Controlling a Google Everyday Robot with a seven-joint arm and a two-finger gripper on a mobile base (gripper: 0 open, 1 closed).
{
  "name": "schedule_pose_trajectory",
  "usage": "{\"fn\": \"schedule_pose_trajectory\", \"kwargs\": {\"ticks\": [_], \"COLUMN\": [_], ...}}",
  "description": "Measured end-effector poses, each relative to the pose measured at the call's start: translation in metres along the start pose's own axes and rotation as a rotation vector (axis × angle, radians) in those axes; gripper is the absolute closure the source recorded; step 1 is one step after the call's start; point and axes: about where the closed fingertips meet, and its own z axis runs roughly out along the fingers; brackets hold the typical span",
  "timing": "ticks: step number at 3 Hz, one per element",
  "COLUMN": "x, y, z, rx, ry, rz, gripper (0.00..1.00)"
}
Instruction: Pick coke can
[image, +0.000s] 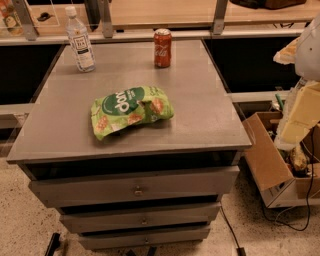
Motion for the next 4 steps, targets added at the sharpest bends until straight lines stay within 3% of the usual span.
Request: {"fn": "schedule_pose_trajectory", "kwargs": {"ticks": [1,4], "x": [0.000,-0.028], "y": [0.000,-0.029], "z": [0.000,0.000], "rx": [0.000,0.014], "ry": [0.000,-0.131], "rz": [0.000,0.151], "gripper": [0.00,0.00]}}
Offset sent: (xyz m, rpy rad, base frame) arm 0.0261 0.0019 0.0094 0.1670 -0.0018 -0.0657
